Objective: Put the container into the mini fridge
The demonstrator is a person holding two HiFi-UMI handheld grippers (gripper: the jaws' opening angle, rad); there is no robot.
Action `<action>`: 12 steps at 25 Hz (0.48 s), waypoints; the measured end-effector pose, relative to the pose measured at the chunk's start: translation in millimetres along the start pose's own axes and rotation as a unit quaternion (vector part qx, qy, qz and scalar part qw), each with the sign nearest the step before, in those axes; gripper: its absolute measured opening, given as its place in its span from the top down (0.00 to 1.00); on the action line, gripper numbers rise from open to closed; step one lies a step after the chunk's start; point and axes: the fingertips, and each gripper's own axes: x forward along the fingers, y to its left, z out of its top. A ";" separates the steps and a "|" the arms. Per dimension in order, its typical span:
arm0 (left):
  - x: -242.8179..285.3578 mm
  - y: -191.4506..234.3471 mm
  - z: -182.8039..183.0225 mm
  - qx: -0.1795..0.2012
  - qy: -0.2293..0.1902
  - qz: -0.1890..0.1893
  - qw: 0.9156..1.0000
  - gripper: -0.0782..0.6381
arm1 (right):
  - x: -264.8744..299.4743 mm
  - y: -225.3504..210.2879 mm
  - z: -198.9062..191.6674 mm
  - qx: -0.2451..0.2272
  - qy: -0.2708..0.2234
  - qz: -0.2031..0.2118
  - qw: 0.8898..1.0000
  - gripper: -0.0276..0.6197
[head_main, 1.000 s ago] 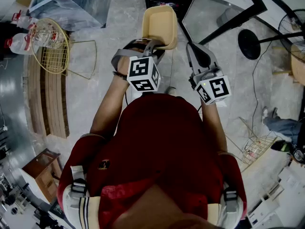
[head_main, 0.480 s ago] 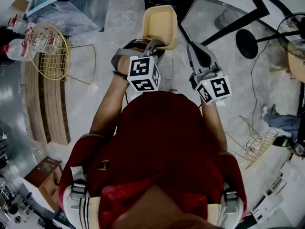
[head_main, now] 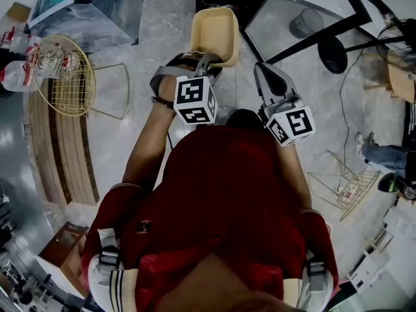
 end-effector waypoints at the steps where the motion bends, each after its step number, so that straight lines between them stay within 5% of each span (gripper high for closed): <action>1: 0.3 0.4 -0.6 -0.001 -0.002 -0.001 1.000 0.78 | 0.6 -0.9 -0.2 0.002 0.002 -0.002 1.000 0.96; 12: 24.1 19.8 -12.8 -0.009 0.014 -0.003 1.000 0.78 | 28.3 -23.5 -16.5 0.021 0.007 0.014 1.000 0.96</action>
